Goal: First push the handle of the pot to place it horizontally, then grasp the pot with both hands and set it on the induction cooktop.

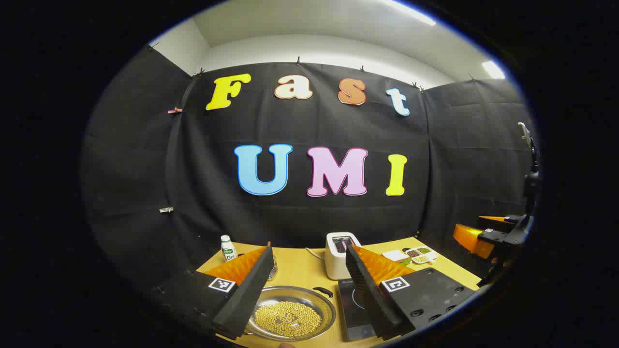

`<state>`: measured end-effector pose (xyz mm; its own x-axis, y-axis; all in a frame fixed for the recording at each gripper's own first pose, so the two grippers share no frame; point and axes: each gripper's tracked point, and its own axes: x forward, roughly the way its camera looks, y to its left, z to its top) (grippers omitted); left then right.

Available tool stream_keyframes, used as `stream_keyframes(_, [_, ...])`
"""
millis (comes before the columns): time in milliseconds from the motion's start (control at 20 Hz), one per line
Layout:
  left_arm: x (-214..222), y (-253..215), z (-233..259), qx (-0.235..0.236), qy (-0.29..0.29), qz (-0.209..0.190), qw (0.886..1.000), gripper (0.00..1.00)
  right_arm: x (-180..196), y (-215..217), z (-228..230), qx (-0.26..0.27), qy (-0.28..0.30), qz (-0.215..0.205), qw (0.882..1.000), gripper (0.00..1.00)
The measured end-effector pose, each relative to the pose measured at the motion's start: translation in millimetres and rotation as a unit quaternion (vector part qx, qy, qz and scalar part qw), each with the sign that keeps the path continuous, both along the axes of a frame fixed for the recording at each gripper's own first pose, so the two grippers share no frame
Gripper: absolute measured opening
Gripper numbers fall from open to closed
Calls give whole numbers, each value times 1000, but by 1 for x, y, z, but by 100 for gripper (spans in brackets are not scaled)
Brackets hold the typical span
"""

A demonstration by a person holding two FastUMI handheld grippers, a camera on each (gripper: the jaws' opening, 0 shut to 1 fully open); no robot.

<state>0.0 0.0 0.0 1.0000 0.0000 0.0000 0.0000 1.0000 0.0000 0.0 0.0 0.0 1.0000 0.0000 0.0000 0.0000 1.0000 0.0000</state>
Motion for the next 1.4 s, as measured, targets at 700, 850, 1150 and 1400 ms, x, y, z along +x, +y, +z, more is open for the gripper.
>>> stream_keyframes(700, [-3, -17, -14, -23, 26, -10, 999, 94, 2, 0, 10, -6, -9, 30, 999, 98])
stream_keyframes(850, [-3, -14, -11, -38, 23, -4, 999, 94, 2, 0, 14, -11, -17, 35, 999, 98])
stream_keyframes(1150, [-2, -4, -21, -47, 37, 3, 998, 94, 0, 4, 16, -8, -20, 42, 999, 98])
stream_keyframes(1400, [5, 13, -28, -45, 57, 13, 997, 94, -5, 2, 14, -11, -18, 38, 999, 96])
